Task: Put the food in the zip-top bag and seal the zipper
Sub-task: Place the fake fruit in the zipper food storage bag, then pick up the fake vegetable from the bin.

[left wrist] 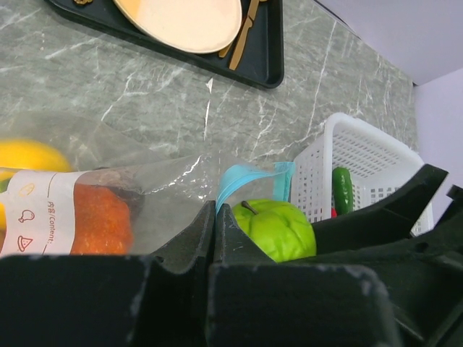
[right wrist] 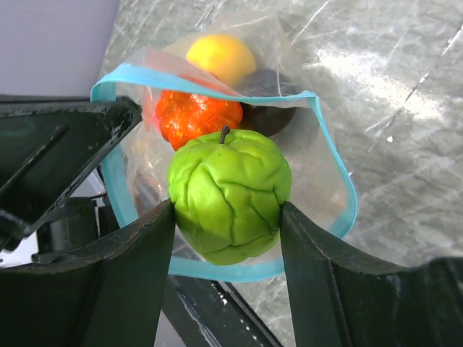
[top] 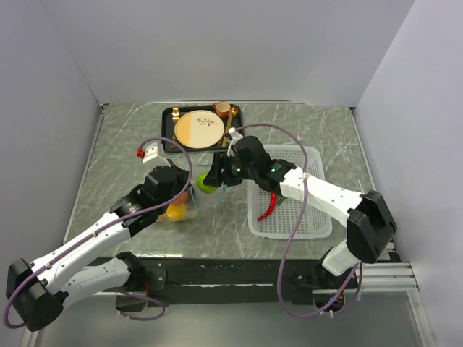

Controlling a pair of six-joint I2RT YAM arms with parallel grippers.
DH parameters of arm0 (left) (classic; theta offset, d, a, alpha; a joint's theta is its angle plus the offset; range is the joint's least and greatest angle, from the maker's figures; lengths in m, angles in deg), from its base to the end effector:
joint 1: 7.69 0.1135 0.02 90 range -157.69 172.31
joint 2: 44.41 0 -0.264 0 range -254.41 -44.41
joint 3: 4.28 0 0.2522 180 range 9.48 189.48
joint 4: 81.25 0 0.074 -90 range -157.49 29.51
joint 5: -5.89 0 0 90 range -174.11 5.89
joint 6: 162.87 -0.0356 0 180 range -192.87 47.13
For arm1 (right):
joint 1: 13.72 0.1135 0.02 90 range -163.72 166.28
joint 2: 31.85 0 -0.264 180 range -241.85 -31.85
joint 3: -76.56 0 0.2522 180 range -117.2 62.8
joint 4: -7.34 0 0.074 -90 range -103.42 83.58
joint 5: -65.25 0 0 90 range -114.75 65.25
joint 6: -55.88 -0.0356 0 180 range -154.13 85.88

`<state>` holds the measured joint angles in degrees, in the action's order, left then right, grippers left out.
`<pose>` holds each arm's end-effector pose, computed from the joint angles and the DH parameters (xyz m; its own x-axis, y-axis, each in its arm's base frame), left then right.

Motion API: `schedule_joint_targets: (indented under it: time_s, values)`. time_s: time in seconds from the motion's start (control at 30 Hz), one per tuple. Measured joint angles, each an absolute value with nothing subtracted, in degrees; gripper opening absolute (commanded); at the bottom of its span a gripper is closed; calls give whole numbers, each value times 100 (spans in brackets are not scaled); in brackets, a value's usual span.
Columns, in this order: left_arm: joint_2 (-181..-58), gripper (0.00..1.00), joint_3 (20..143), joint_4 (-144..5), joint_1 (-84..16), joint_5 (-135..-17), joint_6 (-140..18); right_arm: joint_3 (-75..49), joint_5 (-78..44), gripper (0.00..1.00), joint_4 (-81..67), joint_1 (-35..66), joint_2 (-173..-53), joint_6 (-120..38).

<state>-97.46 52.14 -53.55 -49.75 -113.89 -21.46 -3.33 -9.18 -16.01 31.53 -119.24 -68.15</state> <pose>0.1668 -0.1266 0.2961 -0.3826 -0.5685 -0.7283 -0.0860 0.8068 -0.5846 0.2403 0.2560 0.2888 -0.7728 -0.0139 -0.6345 -0.4994 0.6302 0.5945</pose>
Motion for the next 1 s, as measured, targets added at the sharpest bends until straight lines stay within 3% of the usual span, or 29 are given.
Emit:
schedule_joint_targets:
  time_s: [0.1, 0.13, 0.2, 0.37, 0.6, 0.8, 0.93, 1.0]
  values:
    - [-9722, 1, 5214, -5310, -4975, -11391, -2115, -425, -922, 76, -1644, 3234, -12060, -6760]
    - [-9705, 1, 5214, -5301, -4975, -11391, -2111, -433, -927, 90, -1673, 3262, -12075, -6742]
    - [-9670, 1, 5214, -5299, -4975, -11393, -2113, -440, -931, 99, -1721, 3332, -12079, -6710]
    - [-9639, 1, 5214, -5301, -4975, -11395, -2113, -471, -1237, 100, -1887, 3394, -12069, -6443]
    - [-9639, 1, 5214, -5303, -4975, -11395, -2113, -335, -2590, 100, -2313, 3210, -11461, -6163]
    - [-9642, 1, 5212, -5303, -4975, -11393, -2113, 187, -3552, 100, -2523, 2062, -10488, -6491]
    - [-9676, 1, 5212, -5307, -4975, -11393, -2113, 474, -3901, 100, -2844, 1389, -10484, -6721]
    - [-9709, 1, 5212, -5307, -4975, -11393, -2113, 594, -3912, 87, -3017, 1282, -10584, -6760]
